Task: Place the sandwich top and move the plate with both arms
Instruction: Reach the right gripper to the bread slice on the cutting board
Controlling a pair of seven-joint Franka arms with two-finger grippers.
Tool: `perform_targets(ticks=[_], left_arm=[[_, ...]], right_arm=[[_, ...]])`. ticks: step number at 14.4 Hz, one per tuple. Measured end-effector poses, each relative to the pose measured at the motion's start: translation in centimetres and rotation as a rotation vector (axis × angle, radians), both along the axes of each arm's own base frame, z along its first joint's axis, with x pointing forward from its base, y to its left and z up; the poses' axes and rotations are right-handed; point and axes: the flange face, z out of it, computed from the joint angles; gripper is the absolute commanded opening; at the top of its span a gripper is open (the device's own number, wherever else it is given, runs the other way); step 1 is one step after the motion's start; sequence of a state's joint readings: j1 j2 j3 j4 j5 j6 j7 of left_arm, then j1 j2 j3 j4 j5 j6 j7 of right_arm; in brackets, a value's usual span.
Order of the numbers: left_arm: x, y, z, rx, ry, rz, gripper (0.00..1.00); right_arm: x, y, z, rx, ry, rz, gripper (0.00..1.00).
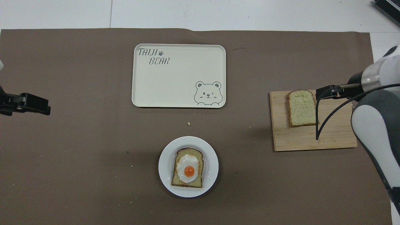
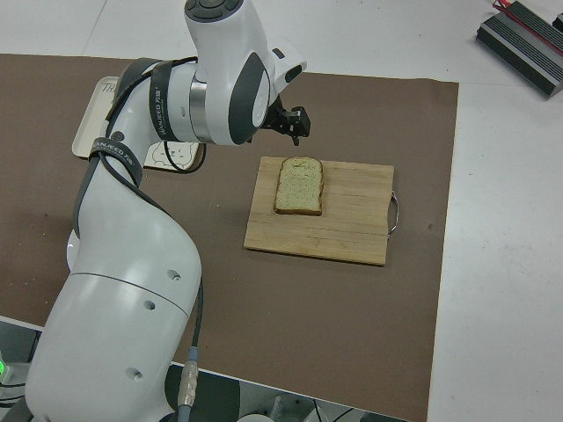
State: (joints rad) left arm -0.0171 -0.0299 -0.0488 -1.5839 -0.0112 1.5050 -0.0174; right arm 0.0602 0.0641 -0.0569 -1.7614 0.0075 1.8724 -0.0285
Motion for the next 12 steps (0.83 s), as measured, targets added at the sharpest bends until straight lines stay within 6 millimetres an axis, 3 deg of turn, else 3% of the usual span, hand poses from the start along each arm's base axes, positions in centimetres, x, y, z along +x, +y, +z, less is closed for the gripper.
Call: perform_targets(ticks=[6, 12], left_arm=[[0.0, 0.0, 0.0, 0.0, 0.0, 0.0, 1.0], [0.0, 0.0, 0.0, 0.0, 0.0, 0.0, 1.0]], right_arm=[[0.4, 0.2, -0.5, -0.001, -0.008, 0.004, 1.0], [2.2, 1.1, -3.2, -0.003, -0.028, 0.016, 1.0]])
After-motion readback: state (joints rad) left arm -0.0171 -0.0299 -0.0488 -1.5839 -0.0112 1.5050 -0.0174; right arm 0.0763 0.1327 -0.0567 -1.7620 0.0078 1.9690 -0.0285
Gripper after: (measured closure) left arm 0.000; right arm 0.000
